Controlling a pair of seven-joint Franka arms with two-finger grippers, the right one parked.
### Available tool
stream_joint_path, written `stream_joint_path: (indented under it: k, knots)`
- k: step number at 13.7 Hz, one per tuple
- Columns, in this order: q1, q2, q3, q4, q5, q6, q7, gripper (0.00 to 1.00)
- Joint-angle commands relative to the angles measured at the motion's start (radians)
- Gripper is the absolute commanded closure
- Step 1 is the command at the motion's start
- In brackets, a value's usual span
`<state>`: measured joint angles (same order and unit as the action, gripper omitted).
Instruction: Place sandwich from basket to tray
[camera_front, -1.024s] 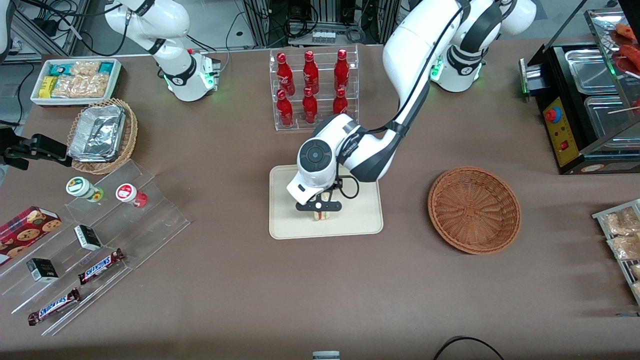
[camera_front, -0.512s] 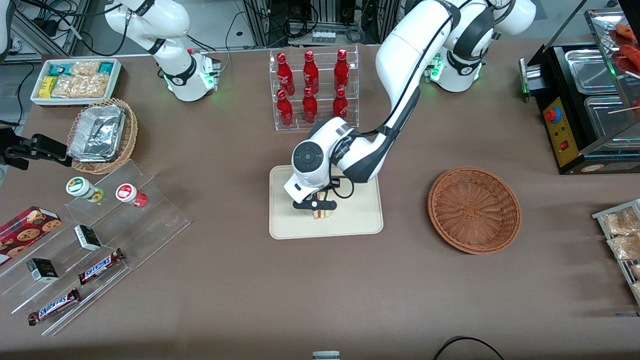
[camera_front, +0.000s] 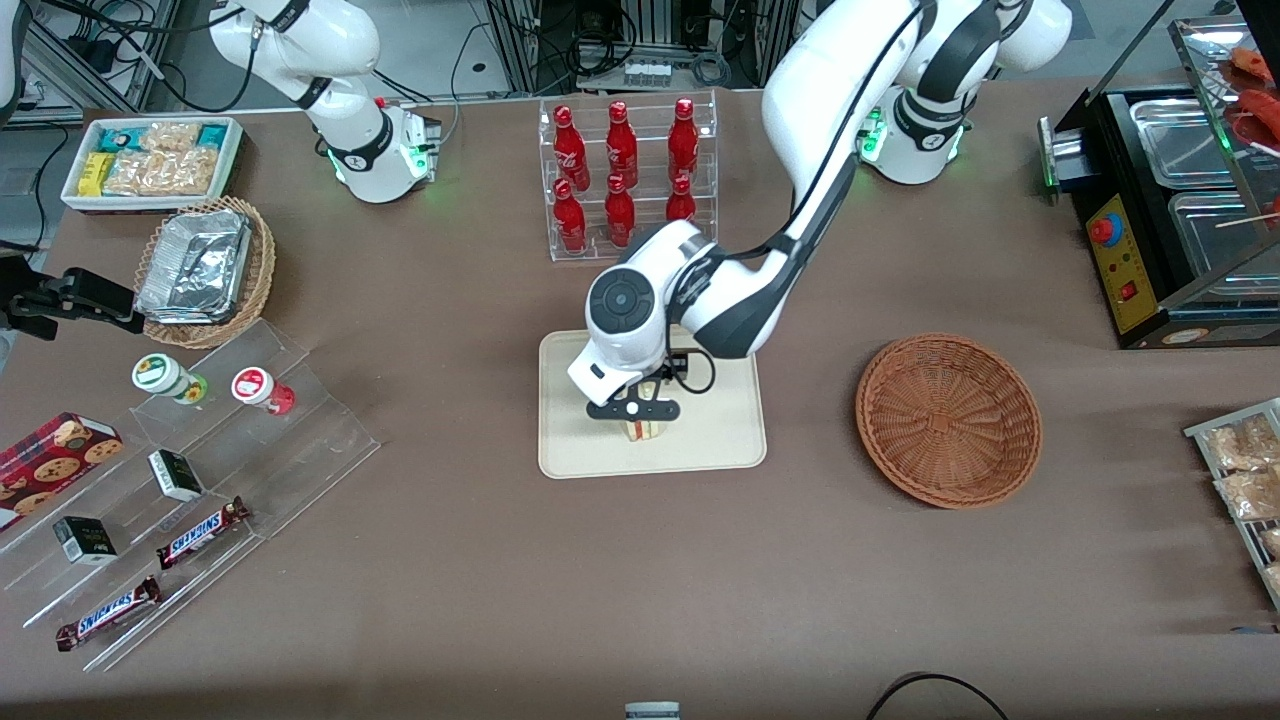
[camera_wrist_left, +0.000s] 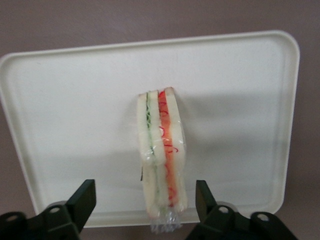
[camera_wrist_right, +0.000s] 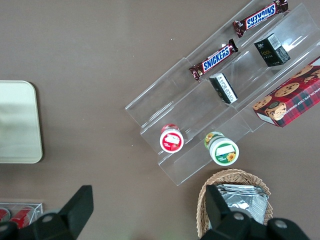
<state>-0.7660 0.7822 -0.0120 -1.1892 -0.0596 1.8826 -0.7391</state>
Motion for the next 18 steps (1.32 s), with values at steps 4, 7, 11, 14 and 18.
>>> stream_joint_path:
  k: [4,7,11,14,18]
  knots:
    - [0.033,-0.228,0.101,-0.023,0.003,-0.172,-0.052,0.00]
    - [0.120,-0.352,0.102,-0.023,0.004,-0.294,-0.075,0.00]
    - [0.264,-0.469,0.101,-0.026,0.007,-0.453,0.011,0.00]
    - [0.368,-0.538,0.102,-0.030,0.012,-0.540,0.157,0.00]
    - [0.480,-0.645,0.103,-0.121,0.035,-0.559,0.357,0.00]
